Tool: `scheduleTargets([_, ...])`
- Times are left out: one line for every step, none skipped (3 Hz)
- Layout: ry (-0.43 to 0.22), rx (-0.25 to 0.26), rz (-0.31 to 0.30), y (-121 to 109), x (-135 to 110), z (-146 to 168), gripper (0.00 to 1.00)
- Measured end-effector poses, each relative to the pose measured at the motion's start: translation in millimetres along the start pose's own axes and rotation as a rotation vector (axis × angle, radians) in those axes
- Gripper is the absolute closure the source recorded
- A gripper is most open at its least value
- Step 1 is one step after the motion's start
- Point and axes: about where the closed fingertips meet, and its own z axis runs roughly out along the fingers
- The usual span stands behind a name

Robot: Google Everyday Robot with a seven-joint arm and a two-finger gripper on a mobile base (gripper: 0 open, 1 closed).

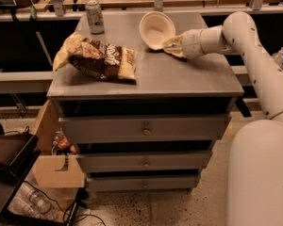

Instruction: Move paper bowl near 7up can

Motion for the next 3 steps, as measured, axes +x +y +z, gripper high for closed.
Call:
scheduleTargets([0.000,0.000,0.000,-0.1,-0.1,-0.1,1.00])
scheduleTargets([0.000,0.000,0.000,-0.2,-0.1,-0.1,1.00])
scheduleTargets([0.000,0.000,0.000,-0.3,-0.1,-0.2,1.00])
